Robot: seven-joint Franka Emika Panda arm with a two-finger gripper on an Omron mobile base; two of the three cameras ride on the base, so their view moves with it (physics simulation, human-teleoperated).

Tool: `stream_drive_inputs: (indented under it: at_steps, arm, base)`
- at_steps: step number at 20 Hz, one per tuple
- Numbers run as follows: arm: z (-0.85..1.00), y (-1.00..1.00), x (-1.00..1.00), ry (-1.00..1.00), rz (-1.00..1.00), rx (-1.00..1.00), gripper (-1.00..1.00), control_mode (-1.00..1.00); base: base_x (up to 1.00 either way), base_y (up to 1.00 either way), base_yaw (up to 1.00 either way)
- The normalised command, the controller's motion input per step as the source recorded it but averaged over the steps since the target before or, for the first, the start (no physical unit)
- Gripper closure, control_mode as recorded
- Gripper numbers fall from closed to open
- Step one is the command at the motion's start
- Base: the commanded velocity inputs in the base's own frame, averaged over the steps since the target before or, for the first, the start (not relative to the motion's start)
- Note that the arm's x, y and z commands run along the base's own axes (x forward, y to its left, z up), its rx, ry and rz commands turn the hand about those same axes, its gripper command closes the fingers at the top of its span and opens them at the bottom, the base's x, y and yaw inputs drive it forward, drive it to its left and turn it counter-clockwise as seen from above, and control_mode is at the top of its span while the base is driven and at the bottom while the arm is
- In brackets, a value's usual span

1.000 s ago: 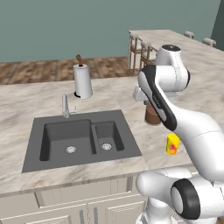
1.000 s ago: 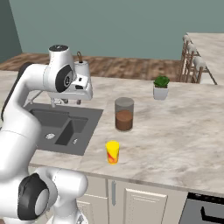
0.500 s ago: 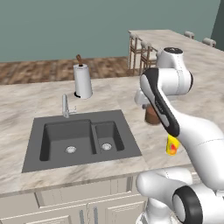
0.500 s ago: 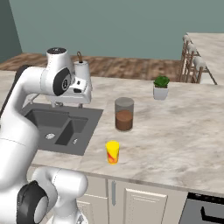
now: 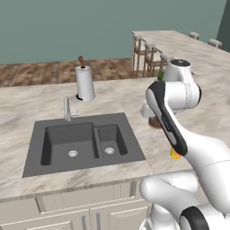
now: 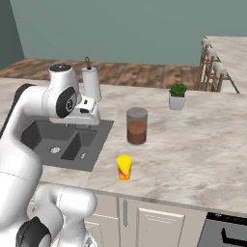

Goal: Place the jar in the left basin and the cup in the right basin of the sink.

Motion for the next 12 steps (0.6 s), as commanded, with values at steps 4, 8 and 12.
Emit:
stream_drive_inputs:
  at_steps: [4,8,12]
  arm:
    - [-0.26,-0.16,-0.15,0.00,0.00,-0.03,-1.00,-1.00]
    - [-0.26,-0.24,-0.05,0.00,0.00,-0.04,-1.00,-1.00]
    - [-0.25,-0.26,0.00,0.00,0.00,-0.06,-1.00,-1.00]
  base:
    - [0.00,0.00,0.00]
    - [0.00,0.00,0.00]
    - [0.00,0.00,0.00]
